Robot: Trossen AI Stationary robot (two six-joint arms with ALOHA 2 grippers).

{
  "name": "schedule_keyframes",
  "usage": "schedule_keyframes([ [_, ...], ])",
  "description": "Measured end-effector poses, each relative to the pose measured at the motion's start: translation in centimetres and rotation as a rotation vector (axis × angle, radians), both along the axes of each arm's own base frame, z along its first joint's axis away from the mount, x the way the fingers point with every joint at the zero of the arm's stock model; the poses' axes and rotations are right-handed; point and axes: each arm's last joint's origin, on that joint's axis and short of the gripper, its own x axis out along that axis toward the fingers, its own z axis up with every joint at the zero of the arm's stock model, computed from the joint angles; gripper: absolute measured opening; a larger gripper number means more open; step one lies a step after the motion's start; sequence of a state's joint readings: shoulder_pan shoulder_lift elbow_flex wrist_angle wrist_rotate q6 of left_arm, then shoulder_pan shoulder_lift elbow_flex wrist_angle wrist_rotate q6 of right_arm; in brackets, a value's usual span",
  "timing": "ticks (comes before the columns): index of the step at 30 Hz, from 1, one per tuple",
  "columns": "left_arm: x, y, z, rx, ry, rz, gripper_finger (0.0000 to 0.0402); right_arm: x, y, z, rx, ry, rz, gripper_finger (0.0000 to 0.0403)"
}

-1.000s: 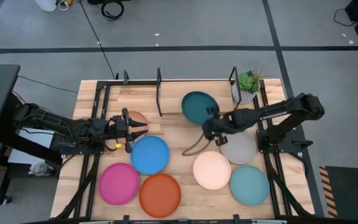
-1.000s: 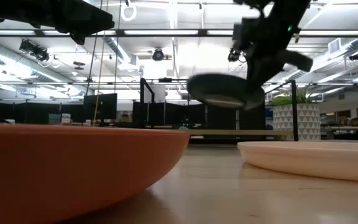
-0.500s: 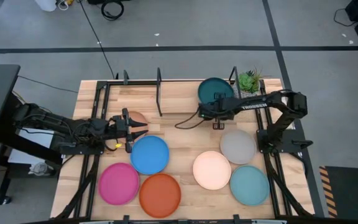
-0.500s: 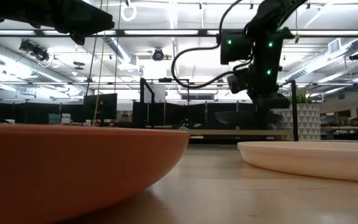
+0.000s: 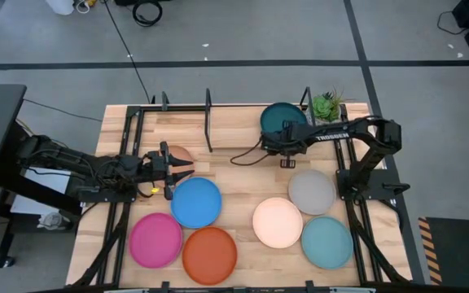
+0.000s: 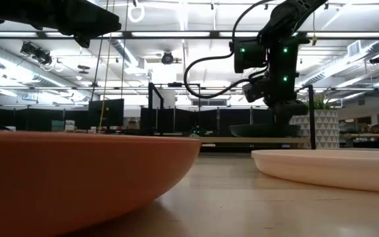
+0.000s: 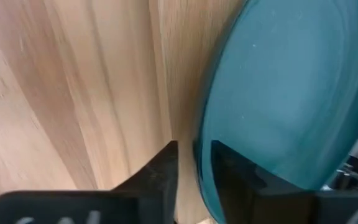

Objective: Place and stack plates onto a shelf
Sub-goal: Stack the blue plate on top of the dark blue plate on the shelf

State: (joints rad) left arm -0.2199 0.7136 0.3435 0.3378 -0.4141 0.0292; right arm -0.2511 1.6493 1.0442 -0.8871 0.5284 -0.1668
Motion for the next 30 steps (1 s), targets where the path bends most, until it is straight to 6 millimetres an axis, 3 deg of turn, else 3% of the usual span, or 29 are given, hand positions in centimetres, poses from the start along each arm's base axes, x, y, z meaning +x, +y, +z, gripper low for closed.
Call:
schedule_keyframes([
  [7,0.0,0.0,0.0,0.0,0.0,0.0,0.0128,1.2,2.1,1.6,0.014,-0.027,0.045,0.0195],
  [11,0.0,0.0,0.0,0.0,0.0,0.0,0.0128,2.9,4.7,2.5,0.075,-0.11,0.225,0.0218],
  [19,0.0,0.0,0.0,0.0,0.0,0.0,0.0128,5.6,10.2,2.5,0.216,-0.286,0.809,0.0211],
  [30,0.1,0.7,0.2,-0.013,-0.02,0.04,0.0128,7.6,13.8,2.6,0.094,-0.52,1.087,0.019],
])
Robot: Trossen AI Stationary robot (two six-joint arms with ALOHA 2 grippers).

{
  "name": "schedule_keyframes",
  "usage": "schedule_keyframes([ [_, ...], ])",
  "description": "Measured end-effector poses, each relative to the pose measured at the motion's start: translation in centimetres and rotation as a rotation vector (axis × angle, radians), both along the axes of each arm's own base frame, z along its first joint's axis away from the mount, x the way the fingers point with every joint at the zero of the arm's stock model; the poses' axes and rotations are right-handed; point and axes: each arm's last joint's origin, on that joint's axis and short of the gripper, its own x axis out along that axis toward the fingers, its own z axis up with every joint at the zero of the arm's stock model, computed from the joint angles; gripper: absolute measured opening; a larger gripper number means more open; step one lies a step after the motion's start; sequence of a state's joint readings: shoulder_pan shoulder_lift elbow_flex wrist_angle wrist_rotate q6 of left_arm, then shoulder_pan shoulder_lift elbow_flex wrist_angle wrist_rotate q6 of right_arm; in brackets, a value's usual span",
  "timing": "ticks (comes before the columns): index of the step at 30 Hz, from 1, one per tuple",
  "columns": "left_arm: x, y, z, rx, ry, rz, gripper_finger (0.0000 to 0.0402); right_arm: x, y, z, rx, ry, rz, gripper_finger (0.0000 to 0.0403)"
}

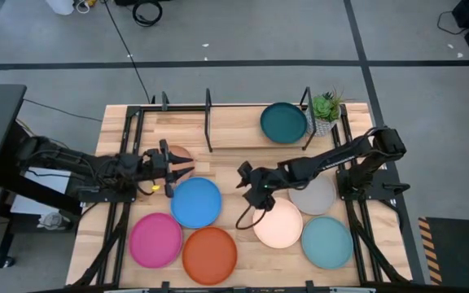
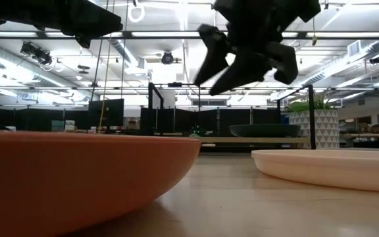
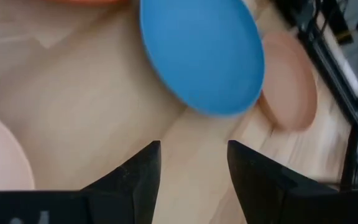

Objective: Place and stack plates onto a shelf
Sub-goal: Stack the blue plate on top of the dark blue plate on the shelf

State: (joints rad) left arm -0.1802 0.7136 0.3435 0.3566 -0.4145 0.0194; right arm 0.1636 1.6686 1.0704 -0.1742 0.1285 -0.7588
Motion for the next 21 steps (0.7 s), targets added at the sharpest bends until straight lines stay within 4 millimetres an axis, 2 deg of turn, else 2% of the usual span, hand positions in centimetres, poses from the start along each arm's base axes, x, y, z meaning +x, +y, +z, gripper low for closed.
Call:
schedule_keyframes([
  [3,0.0,0.5,0.0,-0.035,-0.008,0.032,0.0128,1.2,0.4,-0.3,0.005,0.011,0.016,0.019],
  [9,0.1,1.0,-0.1,-0.055,0.007,0.063,0.0128,4.2,0.9,-2.8,-0.051,0.115,0.064,0.019],
  [14,0.2,0.9,2.0,-0.053,0.089,0.062,0.0128,6.2,1.3,-3.7,-0.13,0.149,0.152,0.0189],
  [21,0.0,1.0,4.3,-0.053,0.132,0.064,0.0128,7.7,1.6,-4.6,-0.217,0.104,0.3,0.0189],
])
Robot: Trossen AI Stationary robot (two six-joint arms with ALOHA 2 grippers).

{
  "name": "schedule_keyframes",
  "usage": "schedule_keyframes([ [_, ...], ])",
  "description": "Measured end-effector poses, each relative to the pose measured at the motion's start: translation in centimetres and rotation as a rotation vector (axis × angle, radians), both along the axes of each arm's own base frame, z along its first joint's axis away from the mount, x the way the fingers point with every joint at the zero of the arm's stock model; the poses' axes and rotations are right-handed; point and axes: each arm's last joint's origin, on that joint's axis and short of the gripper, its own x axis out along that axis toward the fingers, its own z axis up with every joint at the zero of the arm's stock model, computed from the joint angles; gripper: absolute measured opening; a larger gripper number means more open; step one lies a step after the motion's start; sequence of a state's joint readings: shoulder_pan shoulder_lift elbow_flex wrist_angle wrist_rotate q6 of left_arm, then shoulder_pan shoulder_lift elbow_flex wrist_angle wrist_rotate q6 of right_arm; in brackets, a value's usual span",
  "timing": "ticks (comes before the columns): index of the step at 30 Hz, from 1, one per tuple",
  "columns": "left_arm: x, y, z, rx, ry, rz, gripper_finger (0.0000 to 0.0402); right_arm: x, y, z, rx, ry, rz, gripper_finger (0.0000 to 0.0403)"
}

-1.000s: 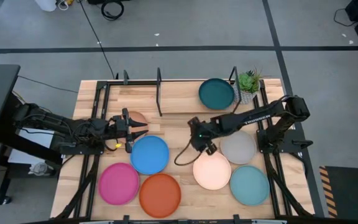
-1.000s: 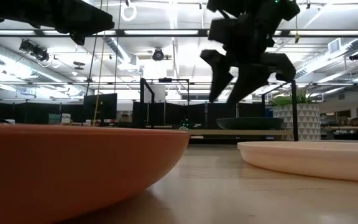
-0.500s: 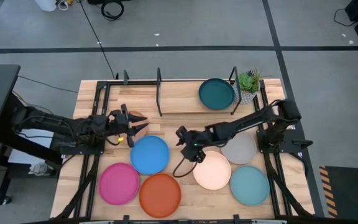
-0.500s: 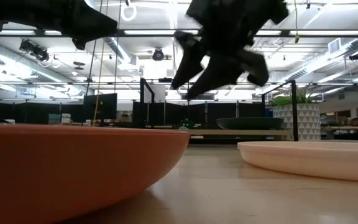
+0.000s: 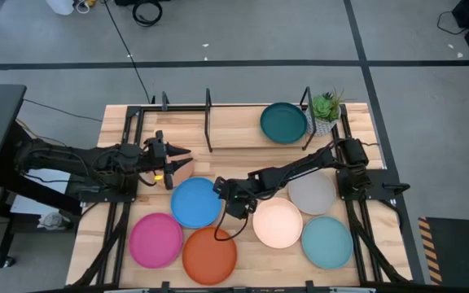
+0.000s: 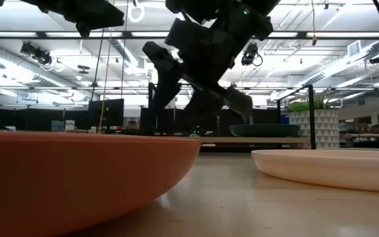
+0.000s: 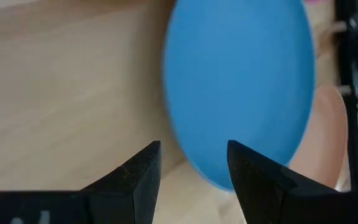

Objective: Place and stack plates onto a shelf
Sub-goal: Stack the blue plate on top of the dark blue plate on the shelf

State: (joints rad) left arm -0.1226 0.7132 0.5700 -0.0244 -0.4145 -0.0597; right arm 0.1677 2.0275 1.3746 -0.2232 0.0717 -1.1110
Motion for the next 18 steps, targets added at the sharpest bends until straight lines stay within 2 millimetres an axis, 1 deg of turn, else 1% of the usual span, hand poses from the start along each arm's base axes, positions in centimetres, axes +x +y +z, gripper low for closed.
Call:
schedule_keyframes([
  [2,0.0,0.0,0.1,0.002,0.001,-0.001,0.0128,0.3,0.1,-0.2,0.001,-0.025,0.044,0.0189],
  [4,0.0,0.0,0.1,0.015,0.005,-0.003,0.0128,0.7,0.2,-0.8,0.007,-0.04,0.081,0.0189],
  [6,0.0,0.0,0.0,0.019,0.017,-0.003,0.0128,0.9,0.1,-1.8,0.0,-0.018,0.099,0.0189],
  [11,0.0,0.0,0.0,0.021,0.026,-0.004,0.0128,1.5,-0.4,-4.0,-0.02,-0.013,0.099,0.0189],
  [13,0.0,0.0,-0.1,0.021,0.026,-0.004,0.0128,2.0,-0.6,-4.1,-0.011,-0.052,0.088,0.0186],
  [15,0.0,0.0,-0.1,0.021,0.026,-0.004,0.0128,2.2,-0.8,-4.4,0.0,-0.071,0.083,0.0173],
  [18,0.0,0.0,-0.1,0.021,0.026,-0.004,0.0128,2.3,-1.0,-4.5,0.001,-0.076,0.075,0.0137],
])
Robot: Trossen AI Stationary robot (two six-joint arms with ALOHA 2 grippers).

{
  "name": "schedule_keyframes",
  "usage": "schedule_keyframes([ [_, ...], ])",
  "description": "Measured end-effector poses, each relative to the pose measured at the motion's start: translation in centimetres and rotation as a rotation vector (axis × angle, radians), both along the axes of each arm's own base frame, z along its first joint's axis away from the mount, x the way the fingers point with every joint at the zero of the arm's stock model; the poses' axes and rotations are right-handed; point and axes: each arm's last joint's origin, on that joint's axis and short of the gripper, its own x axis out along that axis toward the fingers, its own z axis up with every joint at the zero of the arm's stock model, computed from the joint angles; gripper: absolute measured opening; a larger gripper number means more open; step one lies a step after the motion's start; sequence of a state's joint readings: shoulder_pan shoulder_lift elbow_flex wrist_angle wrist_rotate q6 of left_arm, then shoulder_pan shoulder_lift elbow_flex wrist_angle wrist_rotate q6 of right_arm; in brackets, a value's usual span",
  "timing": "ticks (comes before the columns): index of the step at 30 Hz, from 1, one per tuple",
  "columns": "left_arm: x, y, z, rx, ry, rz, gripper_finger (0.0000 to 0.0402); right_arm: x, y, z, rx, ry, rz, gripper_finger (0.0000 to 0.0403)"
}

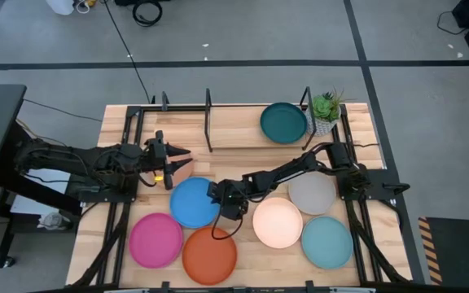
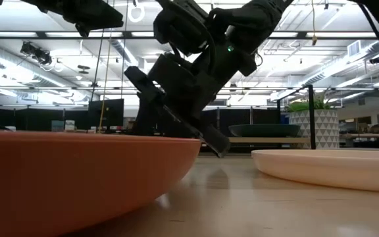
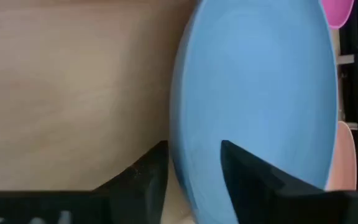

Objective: Place and stack plates onto a shelf
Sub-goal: Stack the blue plate on top of the dark blue plate on the shelf

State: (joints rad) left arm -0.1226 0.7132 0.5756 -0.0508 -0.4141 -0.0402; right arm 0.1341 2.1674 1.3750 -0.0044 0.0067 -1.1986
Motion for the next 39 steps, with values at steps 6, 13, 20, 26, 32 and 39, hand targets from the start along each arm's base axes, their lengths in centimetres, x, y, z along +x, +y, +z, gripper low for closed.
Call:
schedule_keyframes([
  [6,0.0,0.0,-0.1,0.001,0.009,0.0,0.0128,-0.1,0.0,-0.1,0.001,0.01,-0.026,0.0049],
  [13,0.0,0.0,-0.2,0.002,0.016,0.0,0.0128,-0.9,0.1,0.9,-0.039,0.068,-0.11,0.0018],
  [20,-0.1,0.0,-0.3,0.003,0.029,0.0,0.0128,-3.4,0.1,5.6,0.047,0.152,-0.195,0.0034],
  [26,-0.1,0.0,-0.4,0.004,0.036,0.0,0.0128,-7.0,-0.5,10.5,0.052,0.207,-0.41,0.0028],
  [32,-0.1,0.0,-0.3,0.003,0.03,0.0,0.0128,-10.0,-3.4,13.7,0.044,0.18,-0.775,0.0033],
  [39,-0.1,0.0,-0.3,0.003,0.029,0.0,0.0128,-12.2,-8.7,15.3,0.117,0.167,-1.135,0.0034],
])
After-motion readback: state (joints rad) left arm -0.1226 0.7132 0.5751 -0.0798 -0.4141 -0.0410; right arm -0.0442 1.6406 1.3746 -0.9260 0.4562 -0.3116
